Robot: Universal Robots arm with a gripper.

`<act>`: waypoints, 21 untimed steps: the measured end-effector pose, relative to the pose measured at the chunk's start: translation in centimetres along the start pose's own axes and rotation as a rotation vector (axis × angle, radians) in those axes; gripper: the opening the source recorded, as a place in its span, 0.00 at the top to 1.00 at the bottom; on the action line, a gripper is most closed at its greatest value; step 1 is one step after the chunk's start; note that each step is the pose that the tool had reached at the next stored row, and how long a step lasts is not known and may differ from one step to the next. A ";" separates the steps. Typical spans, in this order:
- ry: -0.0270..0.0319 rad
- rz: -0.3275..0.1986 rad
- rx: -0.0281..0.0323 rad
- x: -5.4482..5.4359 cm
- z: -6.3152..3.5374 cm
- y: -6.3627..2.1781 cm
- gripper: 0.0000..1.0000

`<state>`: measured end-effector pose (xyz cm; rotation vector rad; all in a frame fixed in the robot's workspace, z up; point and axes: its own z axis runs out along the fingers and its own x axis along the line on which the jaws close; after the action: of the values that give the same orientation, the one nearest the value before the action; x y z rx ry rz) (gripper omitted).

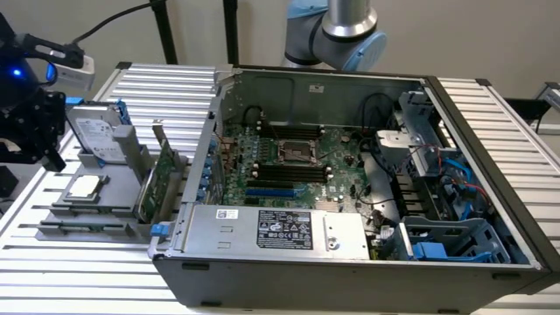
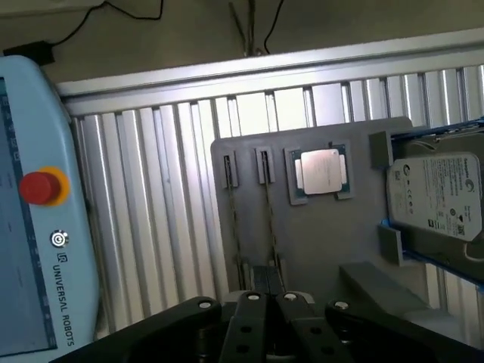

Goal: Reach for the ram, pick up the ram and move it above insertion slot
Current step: 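Pick up the ram and move it above insertion slot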

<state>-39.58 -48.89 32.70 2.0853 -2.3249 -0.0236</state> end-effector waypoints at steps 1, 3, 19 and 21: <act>0.0005 -0.018 0.0000 0.0 0.02 0.00 0.89; 0.0014 -0.051 0.0000 0.0 0.03 0.01 0.89; 0.0015 -0.067 0.0003 0.0 1.11 -0.02 0.69; 0.0018 -0.073 0.0002 0.1 1.46 -0.02 0.69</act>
<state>-39.60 -48.95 31.24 2.1683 -2.2469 -0.0225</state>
